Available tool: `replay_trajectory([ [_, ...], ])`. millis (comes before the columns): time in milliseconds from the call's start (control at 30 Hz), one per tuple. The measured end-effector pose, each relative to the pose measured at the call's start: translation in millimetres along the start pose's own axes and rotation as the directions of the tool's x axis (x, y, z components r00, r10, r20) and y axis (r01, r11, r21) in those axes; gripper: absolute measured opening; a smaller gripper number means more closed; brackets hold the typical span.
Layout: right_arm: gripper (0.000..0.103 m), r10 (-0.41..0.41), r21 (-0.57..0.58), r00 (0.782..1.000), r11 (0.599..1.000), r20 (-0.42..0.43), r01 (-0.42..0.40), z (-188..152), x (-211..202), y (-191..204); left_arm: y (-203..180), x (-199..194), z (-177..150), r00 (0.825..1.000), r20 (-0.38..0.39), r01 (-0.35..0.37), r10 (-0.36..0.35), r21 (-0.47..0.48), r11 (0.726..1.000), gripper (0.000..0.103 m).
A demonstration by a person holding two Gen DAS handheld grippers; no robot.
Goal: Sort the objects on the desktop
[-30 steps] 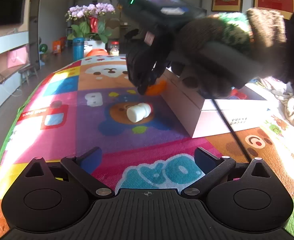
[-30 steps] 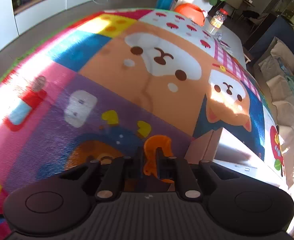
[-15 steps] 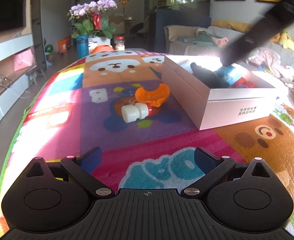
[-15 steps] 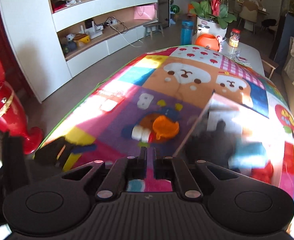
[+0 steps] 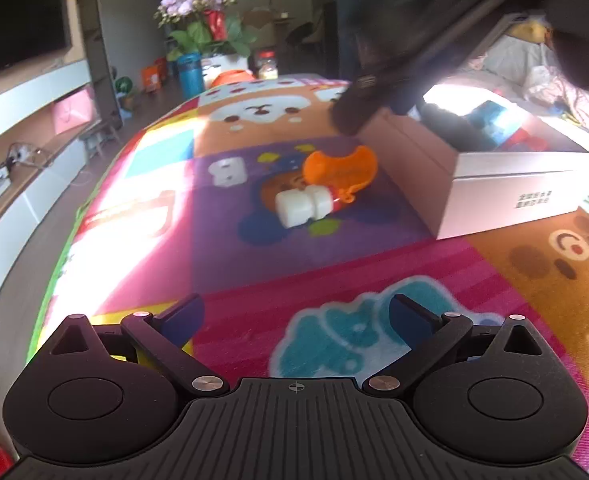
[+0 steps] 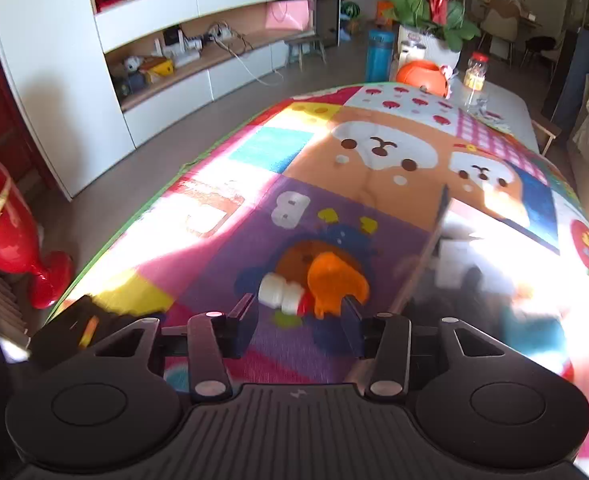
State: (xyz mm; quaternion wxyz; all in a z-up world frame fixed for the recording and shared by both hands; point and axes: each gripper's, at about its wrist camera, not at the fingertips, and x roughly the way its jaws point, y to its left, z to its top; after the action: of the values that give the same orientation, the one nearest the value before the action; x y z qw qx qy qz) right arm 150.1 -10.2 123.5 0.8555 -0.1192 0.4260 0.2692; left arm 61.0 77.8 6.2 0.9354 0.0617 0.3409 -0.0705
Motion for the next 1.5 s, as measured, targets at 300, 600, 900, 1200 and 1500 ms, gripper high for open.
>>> replay_trajectory([
  [300,0.046,-0.192,-0.127,0.962,0.977,-0.193,0.169,39.2,110.2,10.1,9.5,1.6,-2.4,0.999,-0.016,0.047,-0.048,-0.054,0.997,0.102],
  [600,0.006,-0.133,-0.094,0.981,0.988,-0.138,0.121,34.5,76.4,13.3,11.3,-0.6,-3.4,0.998,-0.009,0.058,-0.059,-0.075,0.995,0.102],
  [900,0.005,0.067,0.006,0.997,0.998,0.048,-0.068,-20.7,-65.8,4.1,9.5,0.9,-2.1,0.999,-0.019,0.049,-0.05,-0.067,0.997,0.102],
  [1200,0.007,-0.069,0.126,0.996,0.99,0.062,0.06,-135.2,-81.1,-40.0,4.3,0.8,-1.9,1.0,-0.016,0.003,-0.004,-0.038,0.999,0.102],
  [1500,0.066,-0.176,0.133,0.961,0.98,0.214,0.15,-213.7,-79.2,-35.2,-7.6,-6.1,28.2,0.996,0.088,-0.017,0.02,-0.04,0.999,0.092],
])
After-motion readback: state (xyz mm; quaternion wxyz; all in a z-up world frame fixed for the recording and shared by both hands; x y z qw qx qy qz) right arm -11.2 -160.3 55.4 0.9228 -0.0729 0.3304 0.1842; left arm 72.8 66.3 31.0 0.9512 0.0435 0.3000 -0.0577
